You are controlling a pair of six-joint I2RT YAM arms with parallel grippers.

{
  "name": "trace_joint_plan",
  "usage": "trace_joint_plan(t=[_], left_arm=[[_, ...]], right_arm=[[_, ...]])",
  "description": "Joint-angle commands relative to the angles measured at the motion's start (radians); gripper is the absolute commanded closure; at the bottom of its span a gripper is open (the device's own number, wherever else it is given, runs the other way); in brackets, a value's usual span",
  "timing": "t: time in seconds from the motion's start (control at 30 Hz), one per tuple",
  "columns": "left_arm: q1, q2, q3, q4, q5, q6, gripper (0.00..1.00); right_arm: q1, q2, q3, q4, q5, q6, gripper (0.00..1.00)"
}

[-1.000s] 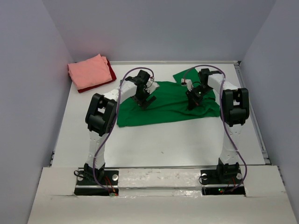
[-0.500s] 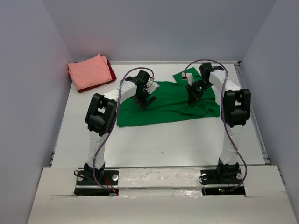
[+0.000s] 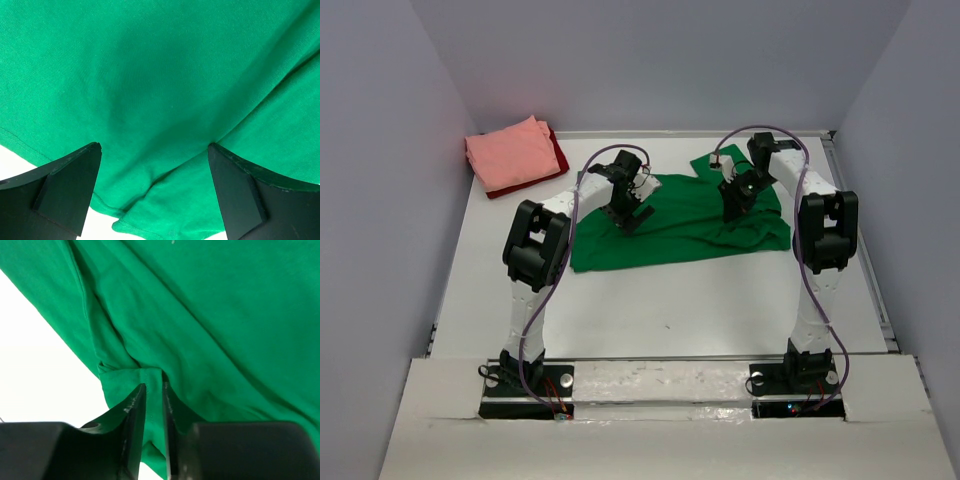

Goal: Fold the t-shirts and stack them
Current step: Fold the flattened tshirt in 1/3 of the way

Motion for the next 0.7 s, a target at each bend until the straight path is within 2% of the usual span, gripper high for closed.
trace_joint_plan(t=[0.0, 0.67], left_arm=[[-0.013, -0.023, 0.014, -0.027, 0.008, 0.010, 0.01], [-0.013, -0.032, -0.015, -0.015, 0.004, 0.011, 0.01]], right_arm=[[0.010, -0.051, -0.038, -0.001, 0.020, -0.011, 0.73], [0.010, 0.007, -0.054, 0.016, 0.031, -0.007, 0.51]])
